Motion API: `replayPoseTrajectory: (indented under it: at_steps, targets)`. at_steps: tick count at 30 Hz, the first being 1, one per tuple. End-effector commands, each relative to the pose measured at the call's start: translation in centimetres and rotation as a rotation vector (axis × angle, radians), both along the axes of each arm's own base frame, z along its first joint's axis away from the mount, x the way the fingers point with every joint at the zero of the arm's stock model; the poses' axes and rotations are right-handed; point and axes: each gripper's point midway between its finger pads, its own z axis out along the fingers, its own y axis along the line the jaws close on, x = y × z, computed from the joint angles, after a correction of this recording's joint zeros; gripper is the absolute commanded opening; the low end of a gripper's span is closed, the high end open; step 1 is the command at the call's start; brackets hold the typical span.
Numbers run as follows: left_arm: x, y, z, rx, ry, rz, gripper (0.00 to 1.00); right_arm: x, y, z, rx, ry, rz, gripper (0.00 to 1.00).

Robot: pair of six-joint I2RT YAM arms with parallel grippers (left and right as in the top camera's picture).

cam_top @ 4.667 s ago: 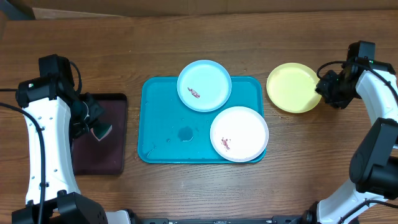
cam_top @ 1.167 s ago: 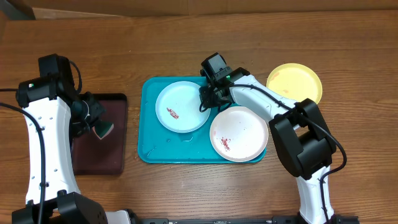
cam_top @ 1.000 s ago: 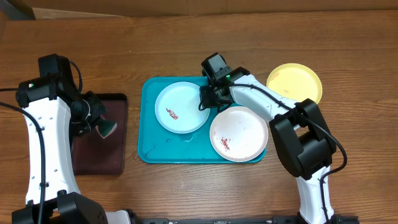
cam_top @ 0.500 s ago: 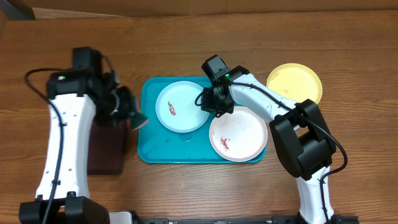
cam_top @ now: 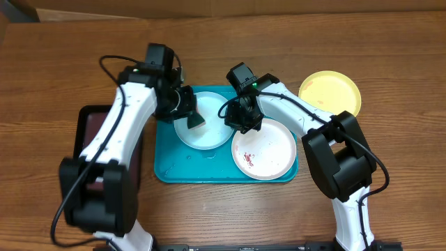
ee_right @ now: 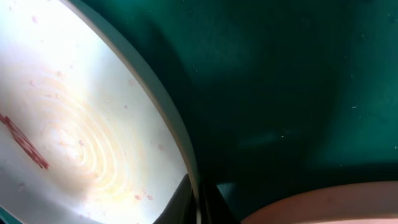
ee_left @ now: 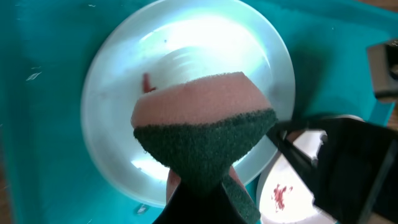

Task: Clean dirty plates on tray and stack at the side
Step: 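Scrub the light-blue plate with the sponge in the left gripper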

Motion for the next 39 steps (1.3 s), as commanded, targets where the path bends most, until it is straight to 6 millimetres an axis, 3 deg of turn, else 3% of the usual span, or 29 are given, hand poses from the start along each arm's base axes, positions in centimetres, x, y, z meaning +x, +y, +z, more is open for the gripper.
replayPoseTrajectory:
  at_steps: [1, 7, 11, 14, 17, 21, 26, 32, 35, 39]
  targets:
    - [0.4, -1.6, -1.8, -0.082, 0.052, 0.018, 0.04, -0.6, -0.5, -1.4, -0.035, 0.025, -0.006, 0.04]
    - [1.2, -3.8, -4.9, -0.196, 0.103, 0.001, 0.04, -0.2, -0.2, -1.3, -0.026, 0.011, -0.006, 0.04]
    - [0.9, -3.3, -7.9, -0.143, 0.161, 0.016, 0.04, -0.2, -0.2, -1.3, -0.025, 0.01, -0.006, 0.04]
    - [0.4, -0.8, -10.2, 0.012, 0.196, 0.053, 0.04, -0.2, -0.3, -1.3, -0.027, 0.011, -0.005, 0.04]
    - [-0.2, 2.9, -11.0, 0.208, 0.219, 0.123, 0.04, -0.2, -0.6, -1.4, -0.043, 0.005, -0.008, 0.04]
    - [-0.9, 7.6, -10.3, 0.457, 0.236, 0.189, 0.04, 0.0, -1.0, -1.5, -0.068, -0.006, -0.012, 0.04]
    - [-0.2, 10.0, -7.7, 0.599, 0.222, 0.208, 0.04, 0.0, -1.0, -1.5, -0.067, -0.007, -0.012, 0.04]
    - [2.8, 9.1, -2.8, 0.552, 0.152, 0.233, 0.04, 0.1, -1.0, -1.5, -0.067, -0.008, -0.012, 0.04]
    - [4.1, 5.8, -1.5, 0.375, 0.129, 0.193, 0.04, 0.1, -0.9, -1.5, -0.066, -0.01, -0.012, 0.04]
    - [4.7, 1.0, -1.5, 0.11, 0.13, 0.12, 0.04, 0.2, -0.9, -1.5, -0.063, -0.013, -0.012, 0.04]
